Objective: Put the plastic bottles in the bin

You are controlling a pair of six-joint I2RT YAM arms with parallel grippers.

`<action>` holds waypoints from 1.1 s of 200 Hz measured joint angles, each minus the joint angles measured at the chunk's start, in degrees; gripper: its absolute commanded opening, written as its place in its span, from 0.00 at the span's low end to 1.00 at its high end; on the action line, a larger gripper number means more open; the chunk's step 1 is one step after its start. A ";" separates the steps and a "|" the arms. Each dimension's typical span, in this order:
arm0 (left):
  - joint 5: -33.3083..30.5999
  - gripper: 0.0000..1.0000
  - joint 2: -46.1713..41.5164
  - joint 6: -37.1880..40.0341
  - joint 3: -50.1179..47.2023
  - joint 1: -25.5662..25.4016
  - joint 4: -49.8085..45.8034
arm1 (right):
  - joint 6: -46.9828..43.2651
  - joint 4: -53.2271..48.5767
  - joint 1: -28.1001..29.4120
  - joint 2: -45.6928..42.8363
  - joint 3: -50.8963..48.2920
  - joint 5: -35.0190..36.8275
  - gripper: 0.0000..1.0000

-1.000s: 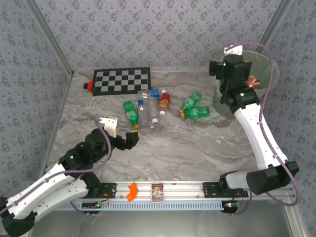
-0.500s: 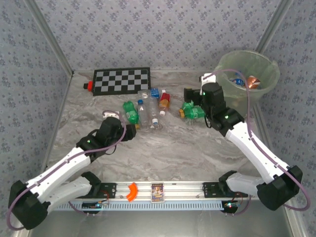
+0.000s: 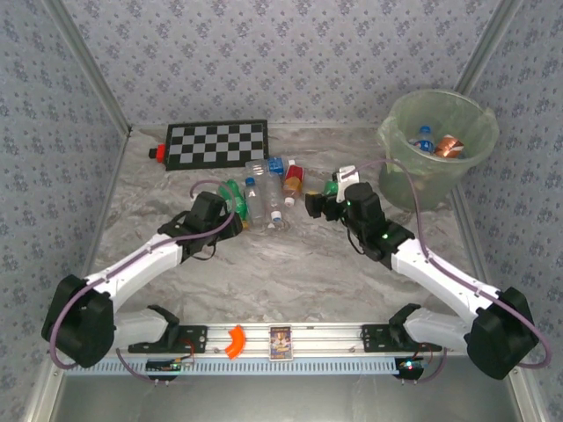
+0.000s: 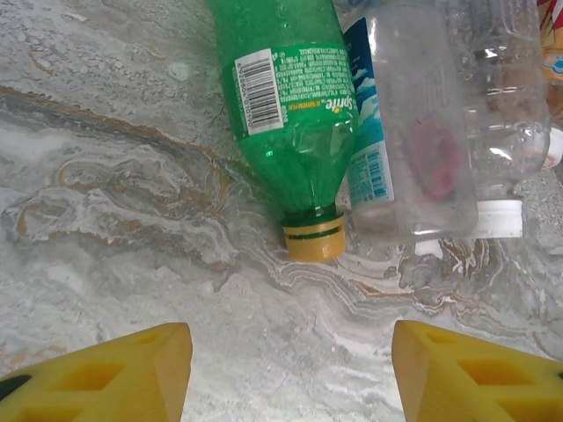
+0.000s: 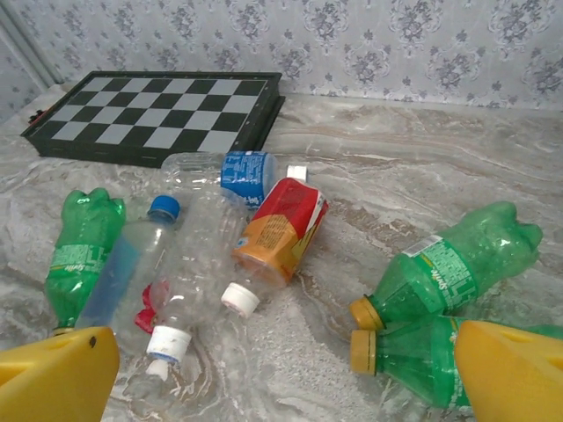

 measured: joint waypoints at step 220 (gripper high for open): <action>5.31 0.53 21.16 -3.15 4.00 3.10 12.17 | 2.69 8.00 0.11 -5.09 -6.05 -0.59 1.00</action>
